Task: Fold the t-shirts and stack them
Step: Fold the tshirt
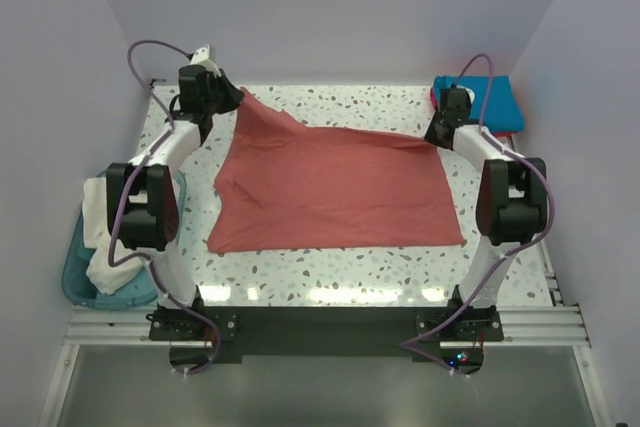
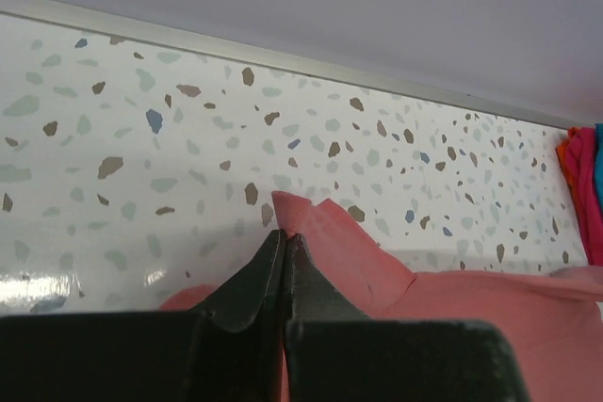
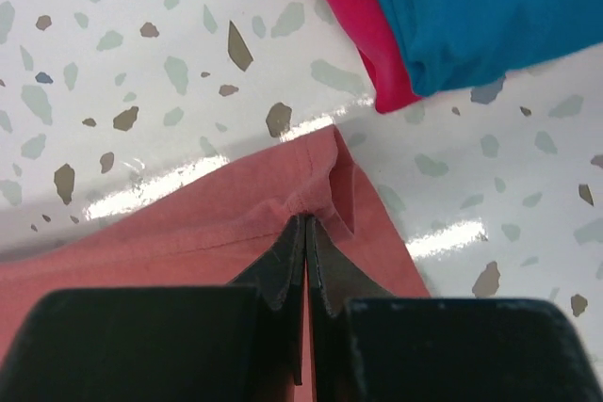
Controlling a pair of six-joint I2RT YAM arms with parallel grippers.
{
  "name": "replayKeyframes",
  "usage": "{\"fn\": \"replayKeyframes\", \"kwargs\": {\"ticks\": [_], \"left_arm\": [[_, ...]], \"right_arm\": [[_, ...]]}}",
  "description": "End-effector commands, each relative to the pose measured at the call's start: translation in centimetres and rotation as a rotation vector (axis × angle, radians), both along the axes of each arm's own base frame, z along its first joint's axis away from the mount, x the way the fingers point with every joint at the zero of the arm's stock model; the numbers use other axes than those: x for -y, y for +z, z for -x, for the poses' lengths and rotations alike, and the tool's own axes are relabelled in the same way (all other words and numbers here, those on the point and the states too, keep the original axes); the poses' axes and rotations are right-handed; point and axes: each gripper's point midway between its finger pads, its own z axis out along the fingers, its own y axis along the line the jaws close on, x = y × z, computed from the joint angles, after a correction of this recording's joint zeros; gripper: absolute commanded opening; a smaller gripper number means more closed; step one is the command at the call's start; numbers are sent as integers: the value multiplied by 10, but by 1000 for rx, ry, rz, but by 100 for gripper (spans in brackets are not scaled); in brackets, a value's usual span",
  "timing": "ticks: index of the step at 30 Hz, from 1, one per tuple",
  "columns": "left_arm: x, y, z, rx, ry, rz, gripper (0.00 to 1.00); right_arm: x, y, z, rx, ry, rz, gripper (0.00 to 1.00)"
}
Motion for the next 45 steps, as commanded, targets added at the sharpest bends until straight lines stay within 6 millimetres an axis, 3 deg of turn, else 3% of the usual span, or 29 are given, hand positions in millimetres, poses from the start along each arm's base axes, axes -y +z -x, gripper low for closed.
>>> {"fn": "replayKeyframes", "kwargs": {"ticks": [1,2,13,22,33,35,37,38,41,45], "left_arm": [[-10,41,19,101,65,62,0],[-11,39,25,95,75,71,0],[-21,14,112,22,197,182,0],[-24,3,162,-19,228,207,0],[-17,-47,233,-129,256,265,0],[-20,-60,248,-144,281,269,0],[-23,-68,261,-150,306,274,12],[-24,-75,268,-179,315,269,30],[-29,-71,277,-169,345,273,60],[-33,-41,272,-107,357,275,64]], "right_arm": [[8,34,4,110,-74,-1,0],[8,41,8,123,-78,-4,0],[11,19,65,72,-163,-57,0],[11,15,100,70,-181,-82,0],[9,1,143,70,-200,-165,0],[3,2,147,86,-181,-205,5],[1,0,154,96,-182,-219,23],[7,1,156,103,-195,-231,28],[9,14,160,148,-191,-222,46],[1,35,152,184,-117,-221,50]]}}
